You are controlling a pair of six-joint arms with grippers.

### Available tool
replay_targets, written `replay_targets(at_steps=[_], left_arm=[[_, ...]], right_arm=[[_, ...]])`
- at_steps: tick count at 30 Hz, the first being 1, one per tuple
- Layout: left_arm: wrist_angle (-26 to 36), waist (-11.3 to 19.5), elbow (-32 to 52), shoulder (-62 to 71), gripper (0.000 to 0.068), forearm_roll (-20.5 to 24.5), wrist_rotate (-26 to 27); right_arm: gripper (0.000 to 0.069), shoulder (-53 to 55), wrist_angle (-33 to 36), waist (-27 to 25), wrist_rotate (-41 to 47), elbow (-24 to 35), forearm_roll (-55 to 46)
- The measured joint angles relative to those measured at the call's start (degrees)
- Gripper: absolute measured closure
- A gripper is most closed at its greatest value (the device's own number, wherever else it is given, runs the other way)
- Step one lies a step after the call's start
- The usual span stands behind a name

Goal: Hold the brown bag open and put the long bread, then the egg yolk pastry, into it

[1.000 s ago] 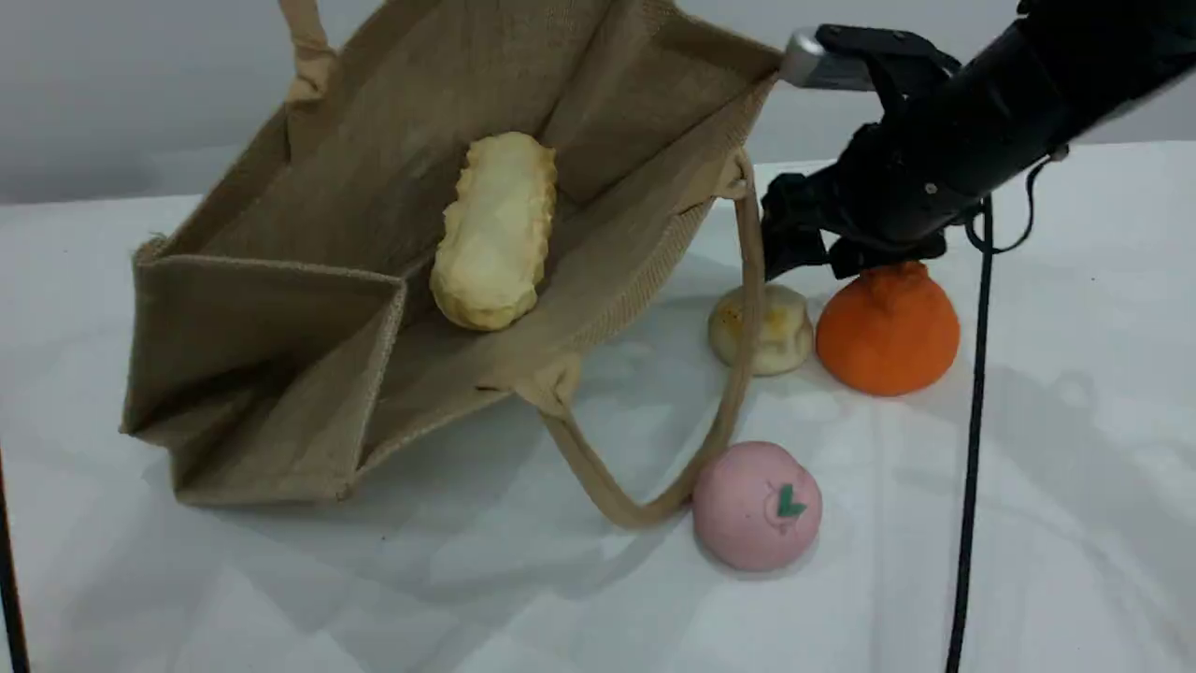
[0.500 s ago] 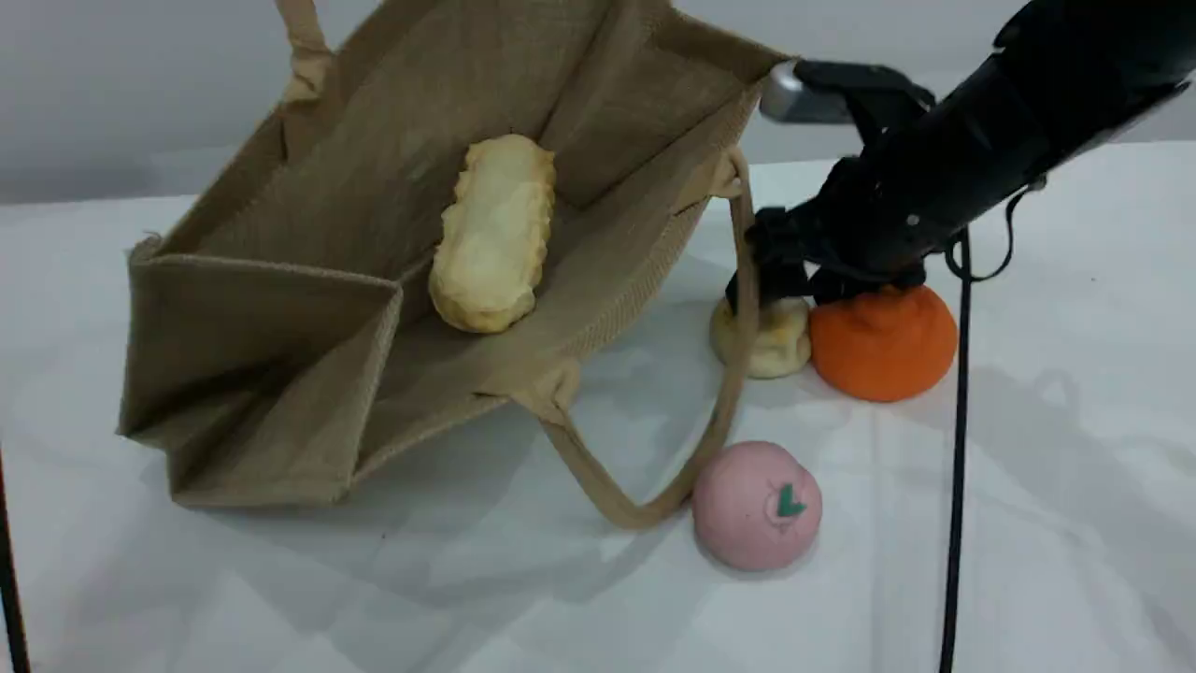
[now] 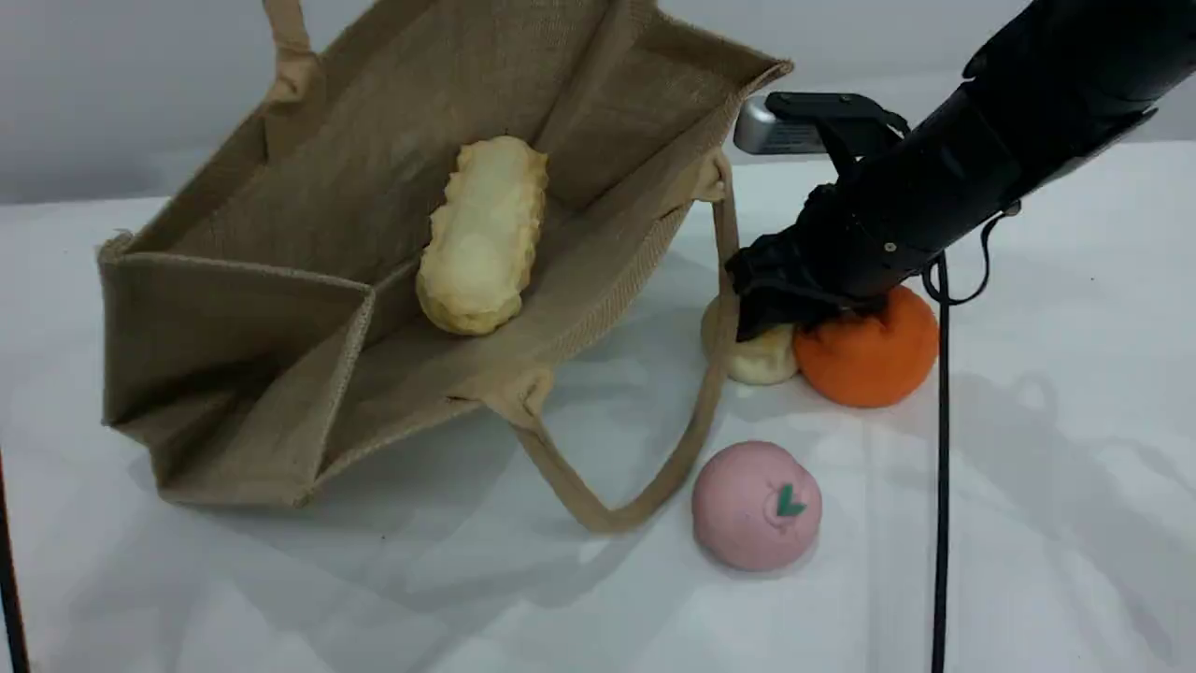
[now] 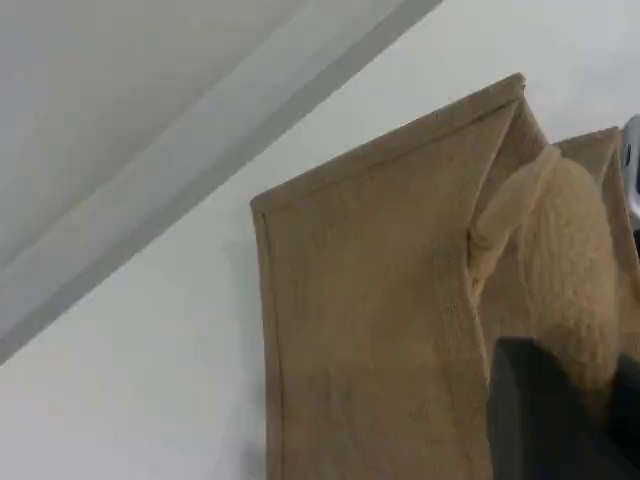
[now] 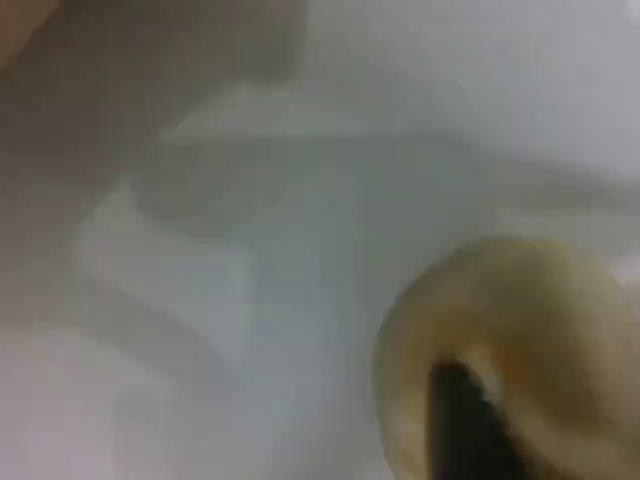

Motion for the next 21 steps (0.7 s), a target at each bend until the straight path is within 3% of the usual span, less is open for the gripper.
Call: replay_targets(at_steps=[4,6,17,21], left_arm=[[0.0,0.0,0.0,0.0,0.0589,0.0,0.0],[0.0,0.0,0.0,0.0,0.0589,0.0,0.1],[0.0,0.0,0.0,0.0,0.0589,0.0,0.1],[0.0,0.0,0.0,0.0,0.0589,-0.1,-0.1]], right_arm=[[0.0577,0.0,0.3,0.0,0.0,0.0,0.0],[0.0601,0.0,0.4,0.1,-0.3,0.0,0.0],[0.0629,-3.0,0.0,0.2,-0.4,-0.5,-0.2],[0.0598,-3.0,-0.5,0.2,-0.3,-0.5,-0.1]])
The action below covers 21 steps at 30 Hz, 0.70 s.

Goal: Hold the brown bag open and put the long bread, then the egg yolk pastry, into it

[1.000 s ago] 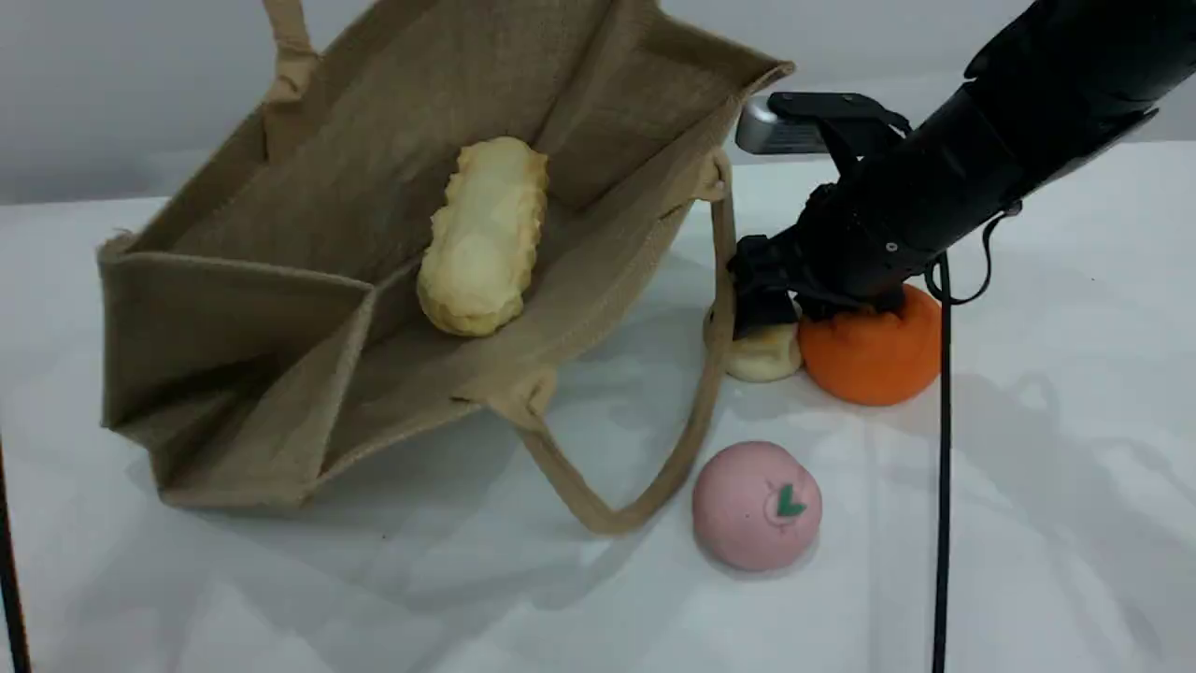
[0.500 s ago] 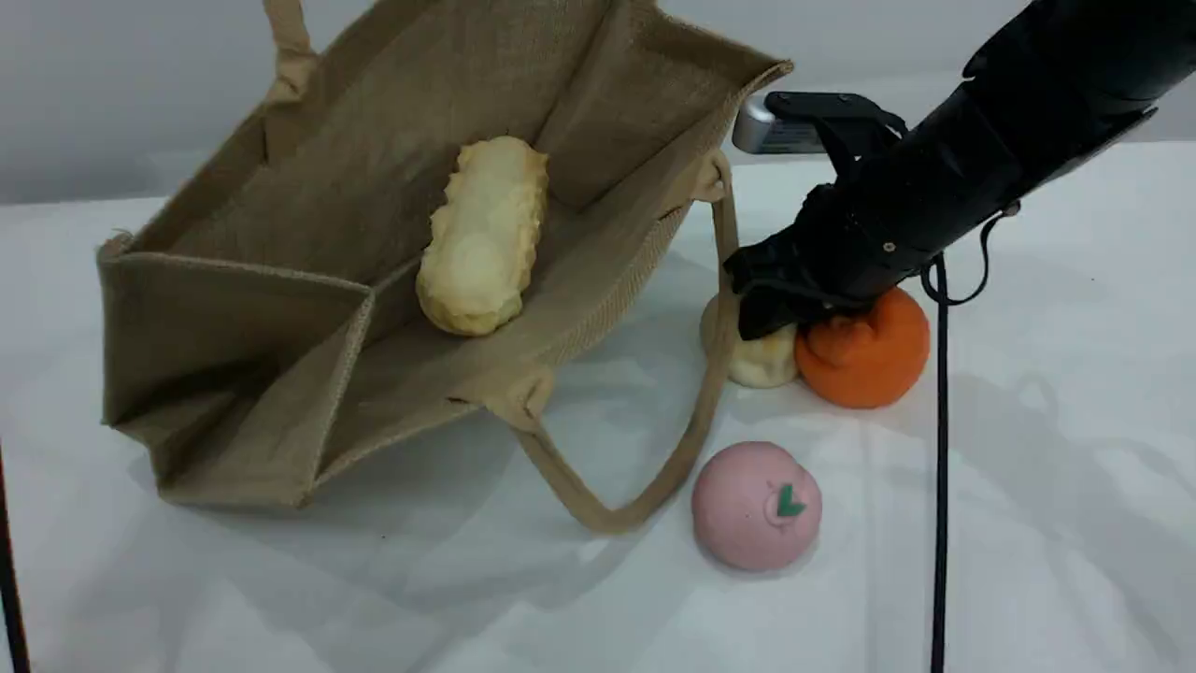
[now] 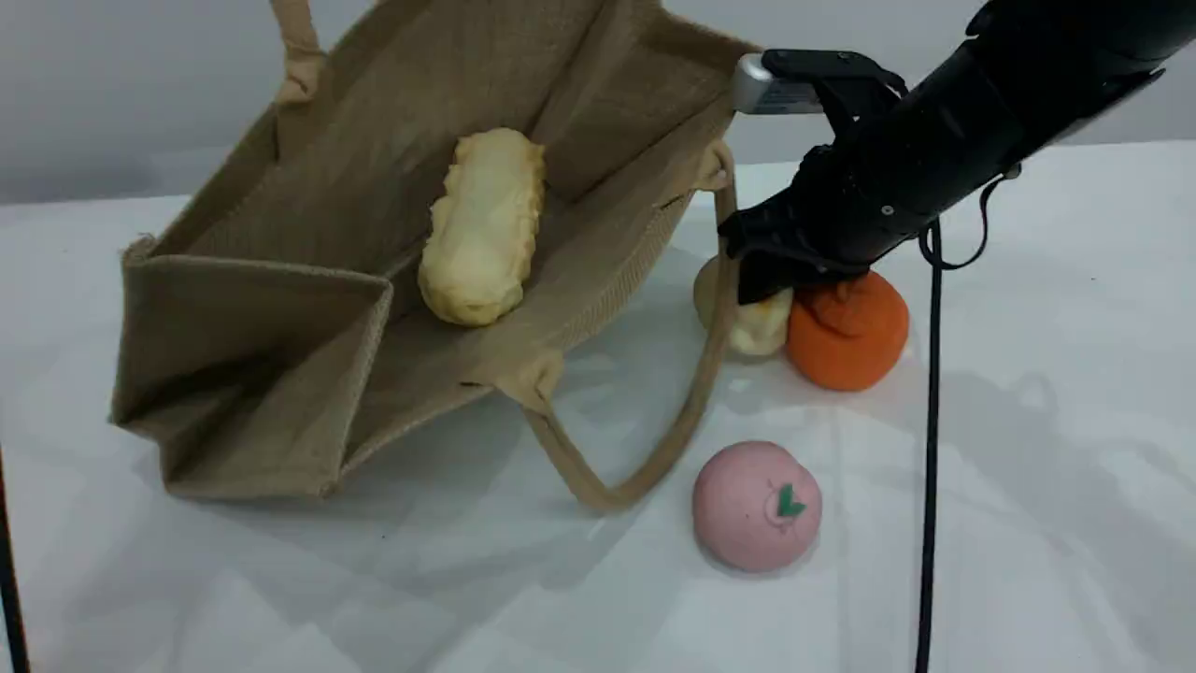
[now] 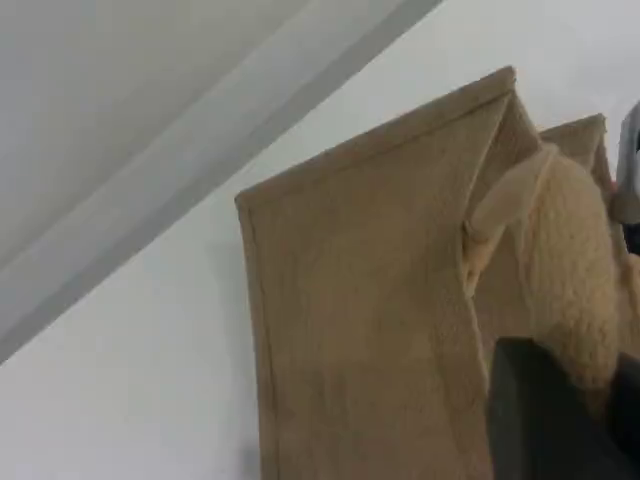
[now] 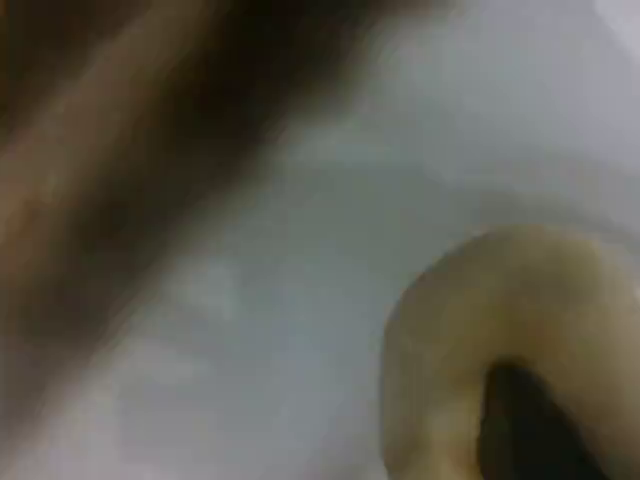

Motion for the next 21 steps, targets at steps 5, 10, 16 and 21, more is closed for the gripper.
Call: replay_targets(at_steps=[5,10,16,21], left_arm=[[0.0,0.0,0.0,0.0,0.0589,-1.2,0.0],[0.0,0.0,0.0,0.0,0.0589,-1.1,0.0],[0.1,0.0,0.0,0.0,0.0589,-1.0,0.0],[0.1,0.0,0.0,0.0,0.0589,-1.0,0.0]], right_arm=[[0.0434,0.0,-0.2,0.0,0.0,0.0,0.0],[0.0298,0.0,-0.2,0.0,0.0,0.0,0.6],[0.0279,0.0,-0.9,0.7,-4.2,0.0,4.3],[0.0276,0.0,-4.8,0.7,-5.5,0.0,6.7]])
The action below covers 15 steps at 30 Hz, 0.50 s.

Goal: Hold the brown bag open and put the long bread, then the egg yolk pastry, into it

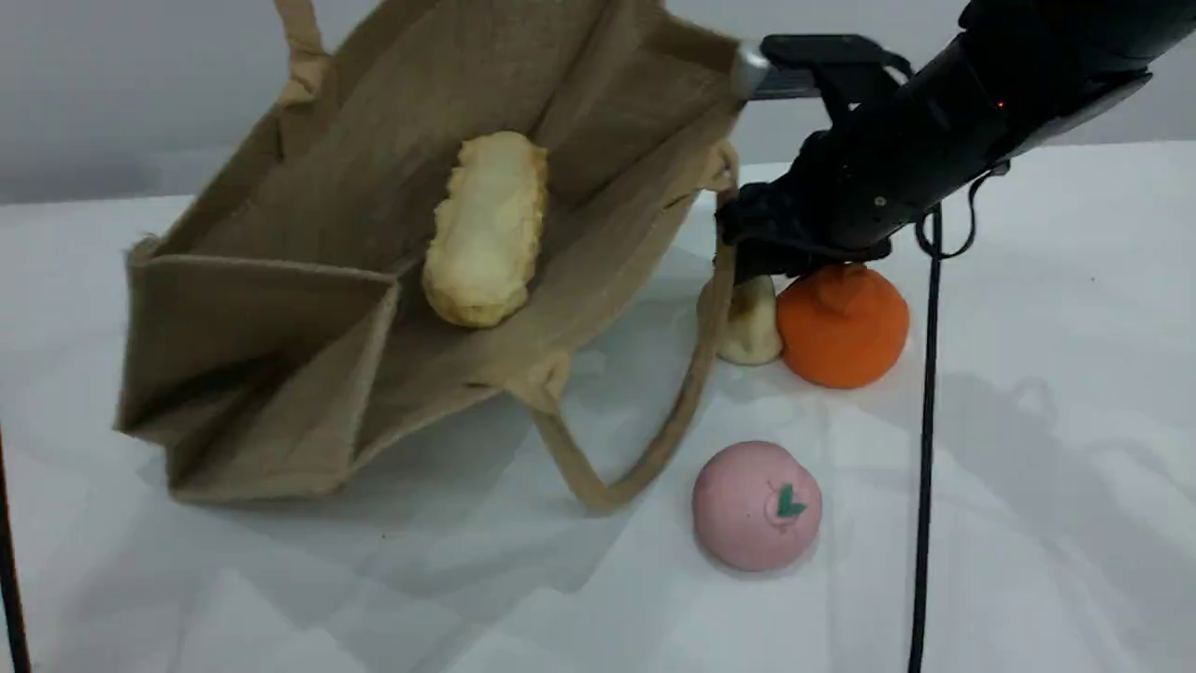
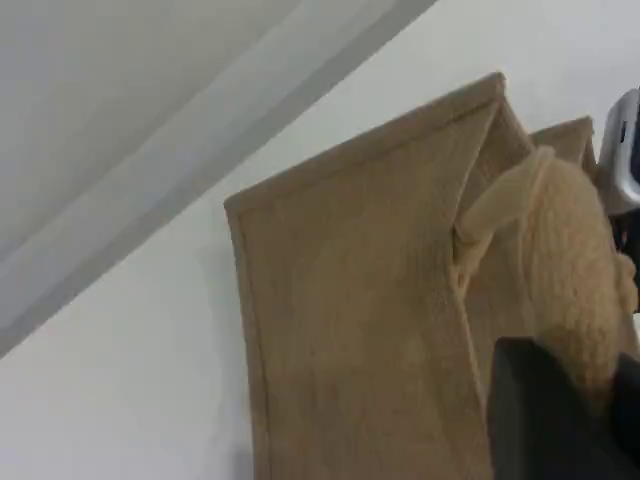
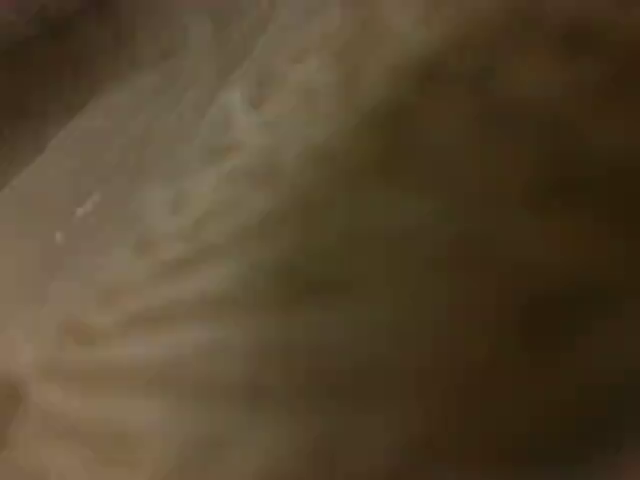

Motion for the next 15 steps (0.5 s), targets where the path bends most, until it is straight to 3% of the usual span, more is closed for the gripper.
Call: replay_targets(at_steps=[11,15], left_arm=[[0.0,0.0,0.0,0.0,0.0589,0.1,0.0],[0.0,0.0,0.0,0.0,0.0589,0.0,0.0]], right_arm=[[0.0274,0.0,6.0,0.7,-5.0,-2.4,3.3],[0.0274,0.5,4.6,0.6,-6.7,-3.5,4.6]])
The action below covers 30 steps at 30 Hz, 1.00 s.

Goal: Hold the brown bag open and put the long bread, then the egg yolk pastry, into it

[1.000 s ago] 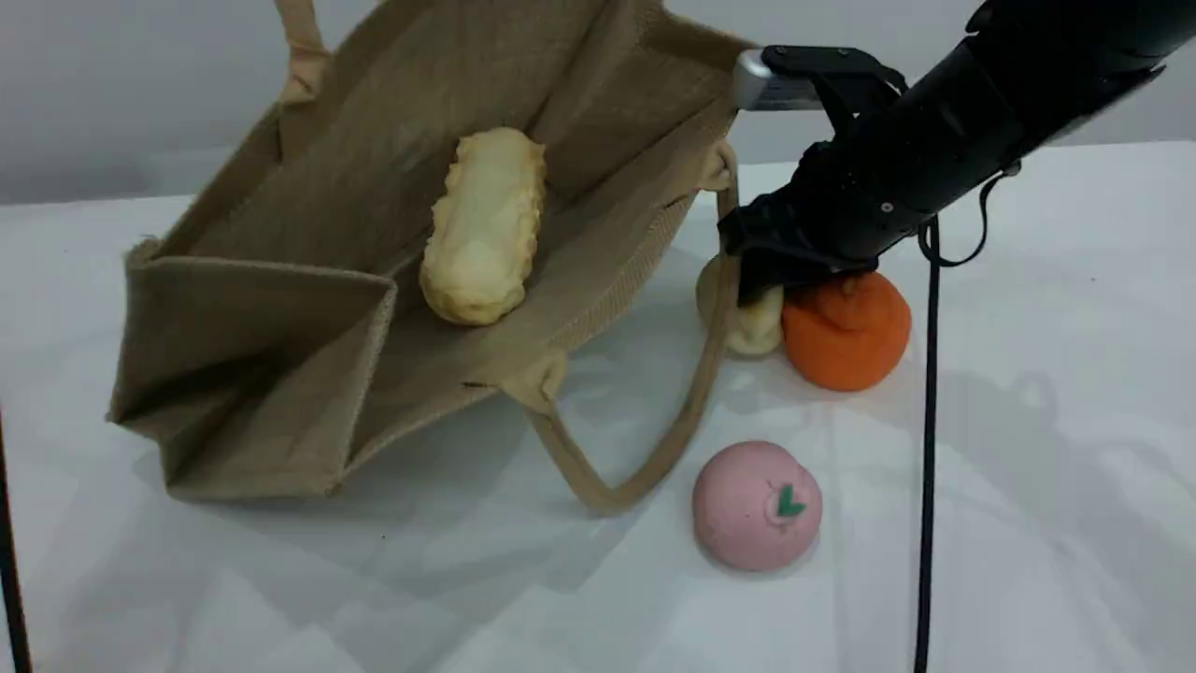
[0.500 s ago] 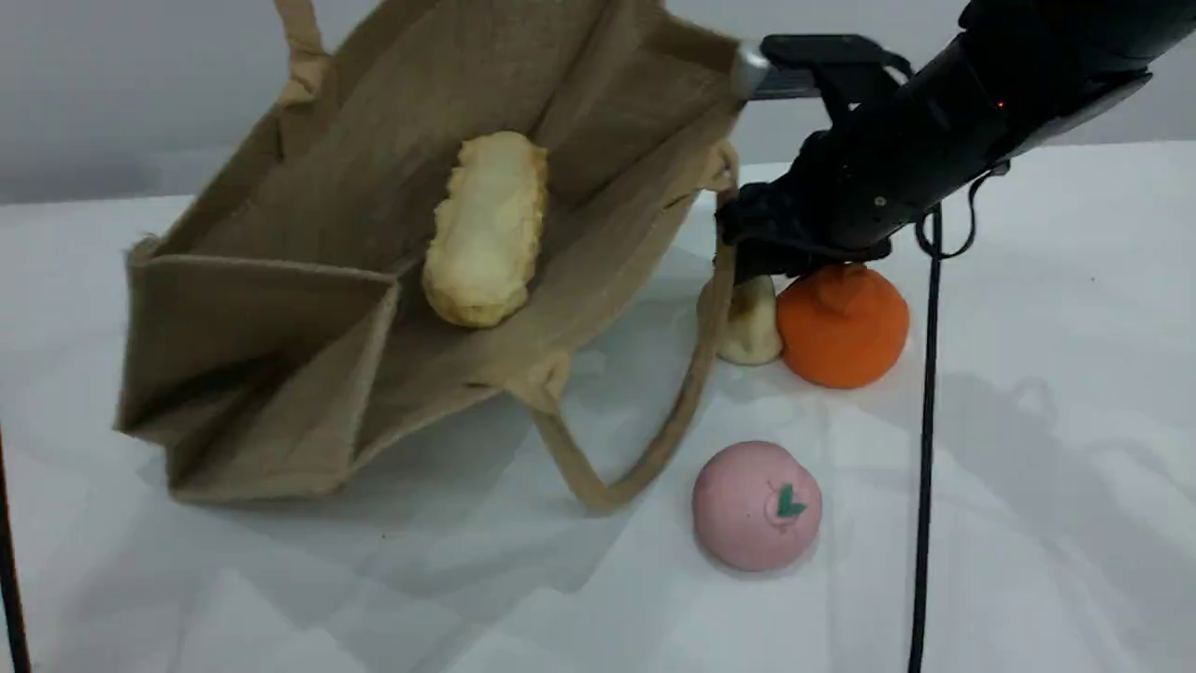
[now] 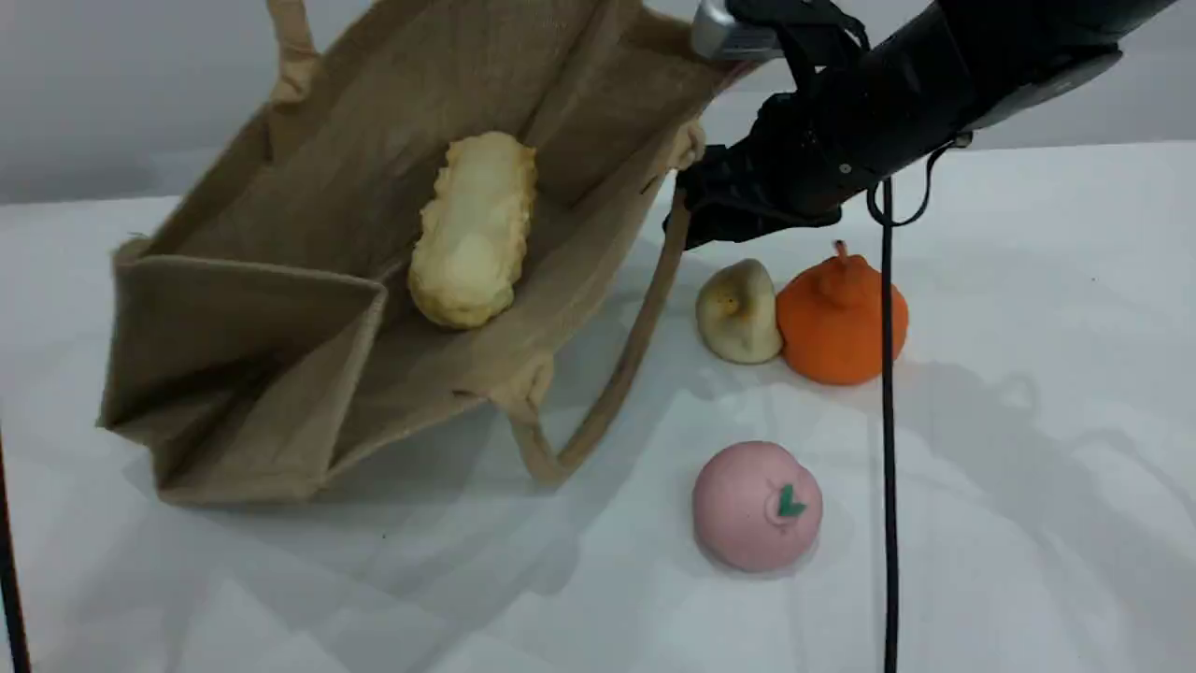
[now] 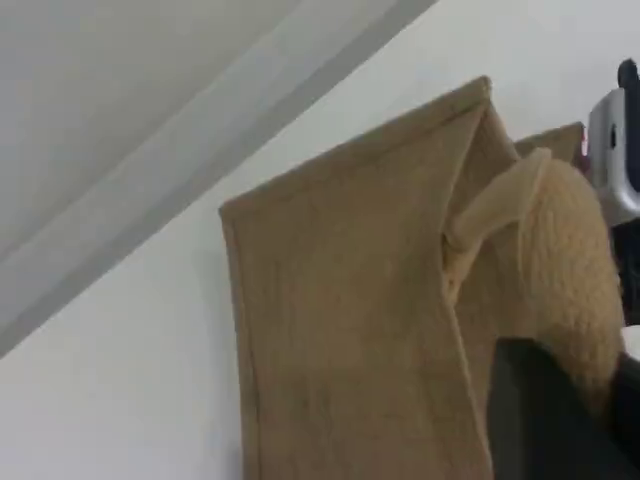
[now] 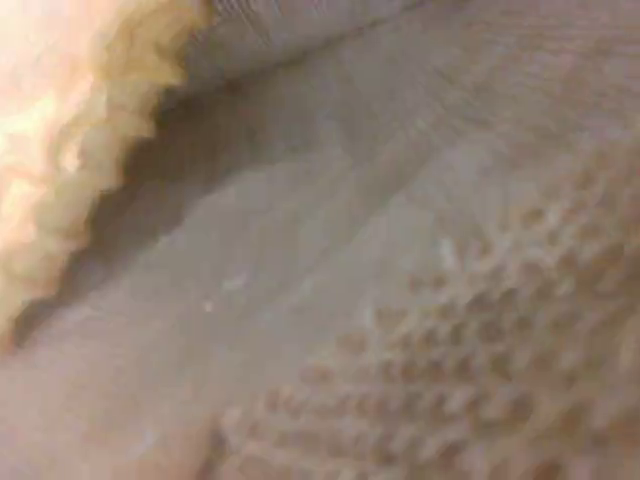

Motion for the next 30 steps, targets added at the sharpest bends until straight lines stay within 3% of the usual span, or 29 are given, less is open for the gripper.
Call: replay_targets(at_steps=[4,16,19,26,30], left_arm=[[-0.1,0.0,0.0,0.0,0.0589,0.0,-0.1],[0.0,0.0,0.0,0.0,0.0589,-0.1,0.0],[0.0,0.0,0.0,0.0,0.0589,-0.1,0.0],[0.0,0.0,0.0,0.0,0.0589,-0.1,0.0],[0.0,0.0,0.0,0.0,0.0589,-0.1,0.0]], right_arm=[[0.0274,0.8,-3.2,0.0,0.0,0.1,0.0],[0.028,4.0,-0.4,-0.1,-0.2,0.1,0.0],[0.0342,4.0,-1.2,-0.1,-0.6,0.1,-0.1],[0.063,4.0,-1.3,-0.1,-1.0,0.1,-0.3],[0.0657,3.9,-1.2,-0.1,-1.0,0.1,-0.7]])
